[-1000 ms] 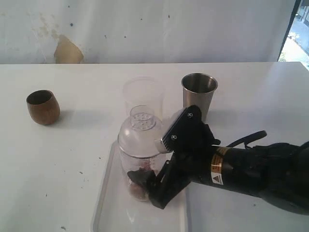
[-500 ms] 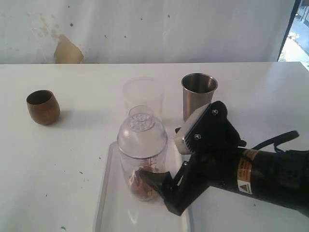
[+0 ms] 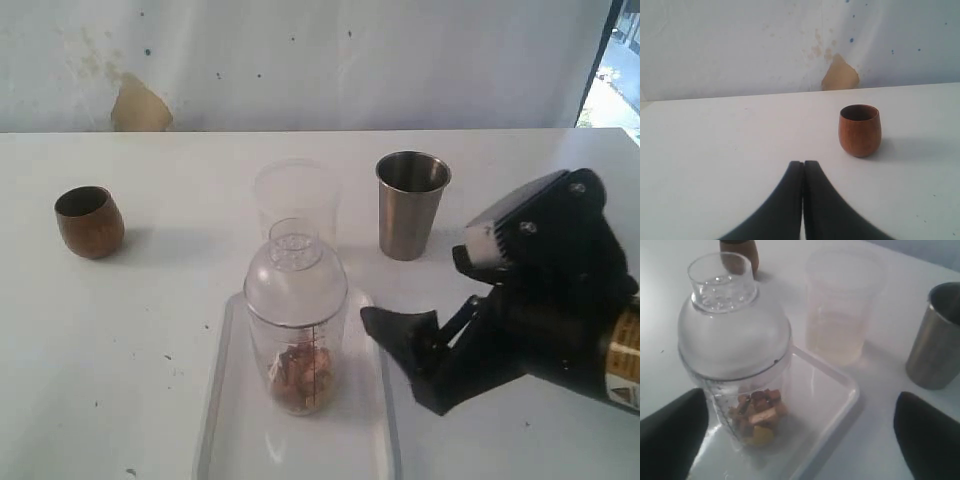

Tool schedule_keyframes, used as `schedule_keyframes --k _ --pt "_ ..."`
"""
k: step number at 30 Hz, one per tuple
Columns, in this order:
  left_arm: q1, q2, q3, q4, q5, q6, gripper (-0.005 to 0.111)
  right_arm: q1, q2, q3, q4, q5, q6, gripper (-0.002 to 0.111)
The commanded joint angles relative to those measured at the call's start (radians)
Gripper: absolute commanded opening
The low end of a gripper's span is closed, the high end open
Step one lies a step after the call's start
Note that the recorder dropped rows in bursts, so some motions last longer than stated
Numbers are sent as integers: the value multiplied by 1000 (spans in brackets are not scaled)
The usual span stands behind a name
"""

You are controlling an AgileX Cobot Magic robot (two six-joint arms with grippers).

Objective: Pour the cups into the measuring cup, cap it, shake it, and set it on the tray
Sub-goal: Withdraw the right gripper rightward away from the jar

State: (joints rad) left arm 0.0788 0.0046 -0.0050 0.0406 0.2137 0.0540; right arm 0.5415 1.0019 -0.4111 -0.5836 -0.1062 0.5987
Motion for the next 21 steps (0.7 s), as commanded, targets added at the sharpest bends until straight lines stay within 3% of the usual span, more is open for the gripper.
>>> schedule_keyframes --k 1,5,6,21 --pt "-1 -5 5 -7 -11 -1 1 -4 -135 5 5 96 13 60" --pt "-1 -5 5 -7 -11 -1 1 -4 -268 5 7 164 37 4" --pt "-1 -5 5 -7 -11 -1 1 -4 -304 5 11 174 43 1" --pt "-1 -5 5 -7 -11 -1 1 -4 -571 5 8 195 40 1"
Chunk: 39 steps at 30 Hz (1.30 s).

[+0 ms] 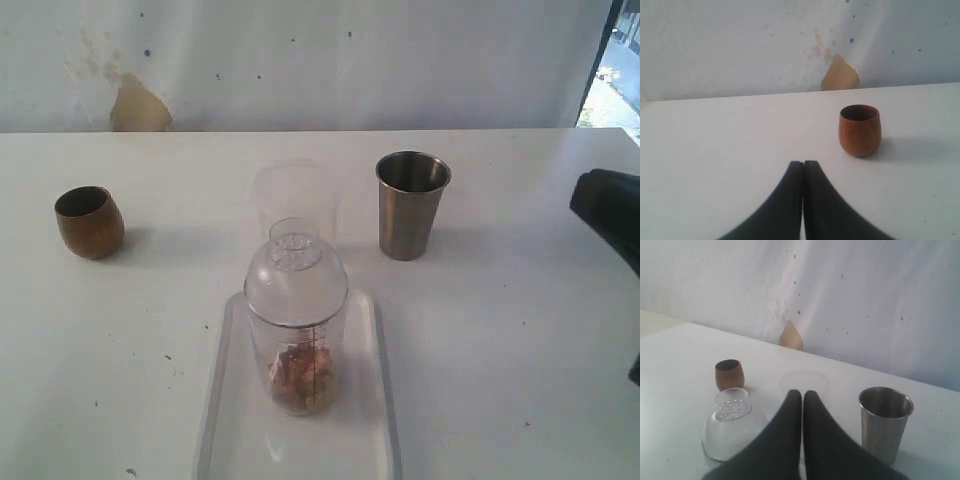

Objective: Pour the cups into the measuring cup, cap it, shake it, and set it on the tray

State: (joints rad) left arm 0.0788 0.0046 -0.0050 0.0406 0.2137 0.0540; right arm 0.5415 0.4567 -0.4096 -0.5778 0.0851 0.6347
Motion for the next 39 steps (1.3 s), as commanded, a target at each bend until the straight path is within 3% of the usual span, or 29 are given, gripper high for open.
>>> schedule_keyframes --k 1,9,15,17,22,26,28,32,36,39 --pt "-1 -5 5 -7 -11 -1 1 -4 -28 4 2 3 5 1" --pt "-1 -5 5 -7 -11 -1 1 -4 -29 6 7 6 5 1" --pt "-1 -5 5 -7 -11 -1 1 -41 -78 6 309 23 5 1" --pt "-1 -5 5 -7 -11 -1 1 -102 -142 6 317 45 -117 1" --pt "-1 -5 5 -7 -11 -1 1 -360 -348 105 454 -17 -561 1" --pt "-1 -5 5 -7 -11 -1 1 -499 -444 197 454 98 -613 1" --pt "-1 -5 5 -7 -11 -1 1 -540 -457 261 454 137 -635 1" --pt "-1 -5 5 -7 -11 -1 1 -552 -457 410 454 45 -635 1" --pt "-1 -5 5 -7 -11 -1 1 -552 -457 410 525 140 -770 1" --pt "-1 -5 5 -7 -11 -1 1 -552 -457 410 549 204 -763 1"
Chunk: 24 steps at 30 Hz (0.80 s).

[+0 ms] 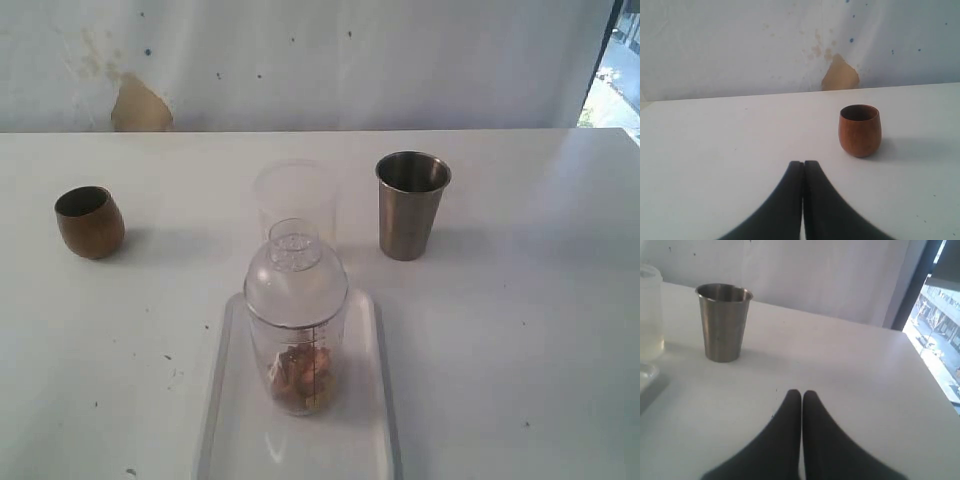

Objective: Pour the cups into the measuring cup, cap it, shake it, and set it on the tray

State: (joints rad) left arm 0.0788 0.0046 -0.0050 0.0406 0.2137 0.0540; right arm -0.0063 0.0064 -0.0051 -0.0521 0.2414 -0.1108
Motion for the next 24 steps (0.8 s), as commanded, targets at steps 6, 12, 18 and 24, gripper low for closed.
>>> schedule_keyframes --k 6,12,18,24 --pt "-1 -5 5 -7 -11 -1 1 -4 -6 5 59 65 -16 1" --pt "-1 -5 5 -7 -11 -1 1 -4 -6 5 59 93 -16 1" --pt "-1 -5 5 -7 -11 -1 1 -4 -6 5 59 93 -16 1" --pt "-1 -5 5 -7 -11 -1 1 -4 -6 5 59 93 -16 1"
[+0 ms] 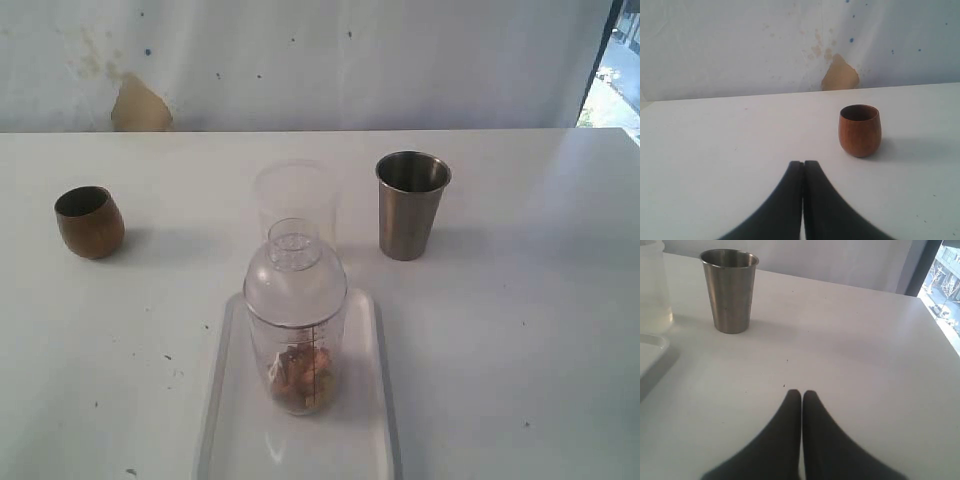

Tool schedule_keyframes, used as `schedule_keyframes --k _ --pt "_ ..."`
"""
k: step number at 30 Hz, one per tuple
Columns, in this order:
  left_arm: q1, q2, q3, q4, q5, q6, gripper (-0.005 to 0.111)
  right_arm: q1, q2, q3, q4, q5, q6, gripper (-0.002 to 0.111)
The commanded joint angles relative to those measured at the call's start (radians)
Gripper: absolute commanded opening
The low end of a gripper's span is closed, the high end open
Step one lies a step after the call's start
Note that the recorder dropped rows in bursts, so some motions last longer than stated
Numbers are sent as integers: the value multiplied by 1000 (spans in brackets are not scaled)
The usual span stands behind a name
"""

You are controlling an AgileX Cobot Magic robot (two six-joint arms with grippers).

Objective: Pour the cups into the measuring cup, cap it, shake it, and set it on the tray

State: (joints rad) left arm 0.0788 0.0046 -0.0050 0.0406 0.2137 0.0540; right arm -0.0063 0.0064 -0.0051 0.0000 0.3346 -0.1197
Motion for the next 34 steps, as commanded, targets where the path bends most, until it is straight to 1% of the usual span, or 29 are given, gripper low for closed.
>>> schedule_keyframes --k 1,34 --pt "-1 -5 5 -7 -11 -1 1 -4 -6 5 7 0 -7 1" --pt "-1 -5 5 -7 -11 -1 1 -4 -6 5 7 2 -11 1"
